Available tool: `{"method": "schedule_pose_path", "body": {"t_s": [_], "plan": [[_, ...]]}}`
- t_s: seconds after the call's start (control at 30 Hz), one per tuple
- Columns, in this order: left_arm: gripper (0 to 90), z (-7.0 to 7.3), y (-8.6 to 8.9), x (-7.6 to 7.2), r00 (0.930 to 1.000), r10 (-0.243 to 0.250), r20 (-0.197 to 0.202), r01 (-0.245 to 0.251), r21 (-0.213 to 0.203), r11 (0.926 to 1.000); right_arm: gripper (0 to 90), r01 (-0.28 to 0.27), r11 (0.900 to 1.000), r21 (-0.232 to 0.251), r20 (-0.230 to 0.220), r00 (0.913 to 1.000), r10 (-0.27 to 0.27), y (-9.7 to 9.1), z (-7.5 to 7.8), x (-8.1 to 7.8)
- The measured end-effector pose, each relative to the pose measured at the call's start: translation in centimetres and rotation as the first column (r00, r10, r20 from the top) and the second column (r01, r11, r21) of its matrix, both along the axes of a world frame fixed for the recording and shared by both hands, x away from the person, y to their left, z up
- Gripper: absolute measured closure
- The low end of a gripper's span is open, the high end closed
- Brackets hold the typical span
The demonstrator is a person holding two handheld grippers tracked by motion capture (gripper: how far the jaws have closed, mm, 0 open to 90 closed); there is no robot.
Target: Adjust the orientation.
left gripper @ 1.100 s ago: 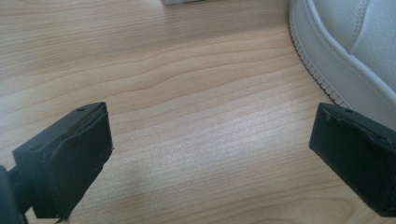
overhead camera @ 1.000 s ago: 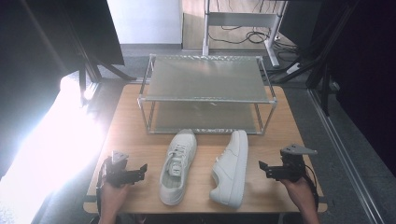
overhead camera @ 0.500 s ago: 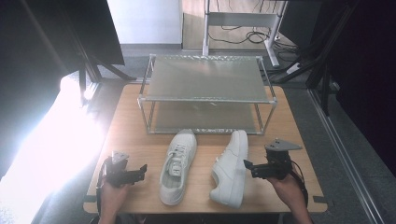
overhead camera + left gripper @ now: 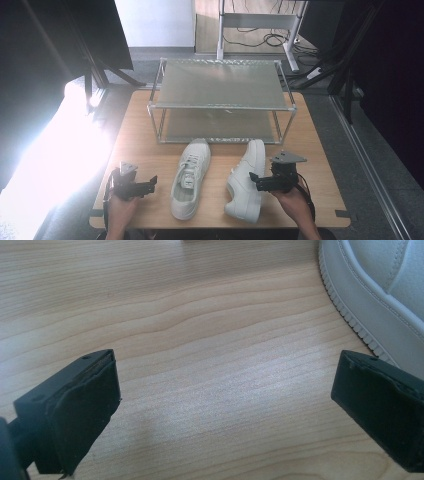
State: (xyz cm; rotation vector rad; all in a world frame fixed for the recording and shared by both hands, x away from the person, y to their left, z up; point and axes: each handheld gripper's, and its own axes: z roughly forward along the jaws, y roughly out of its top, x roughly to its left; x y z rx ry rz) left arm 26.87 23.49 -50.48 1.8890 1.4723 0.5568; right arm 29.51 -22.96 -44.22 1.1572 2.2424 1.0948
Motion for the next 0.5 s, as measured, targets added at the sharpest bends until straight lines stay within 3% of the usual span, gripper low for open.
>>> {"method": "schedule_pose_path", "body": {"t_s": [0.2,0.5], "plan": [[0.0,0.0,0.1,-0.1,1.0,0.007,0.0,-0.007,0.0,1.0,0.0,-0.003,0.9997,-0.025,0.013,0.9999,0.004,-0.6,0.2,-0.2],[0.0,0.1,0.3,-0.2,0.9999,0.016,0.002,-0.016,0.0,0.9999,0.0,0.033,0.9993,0.018,-0.016,0.9993,-0.033,-2.5,0.2,-0.6]]}}
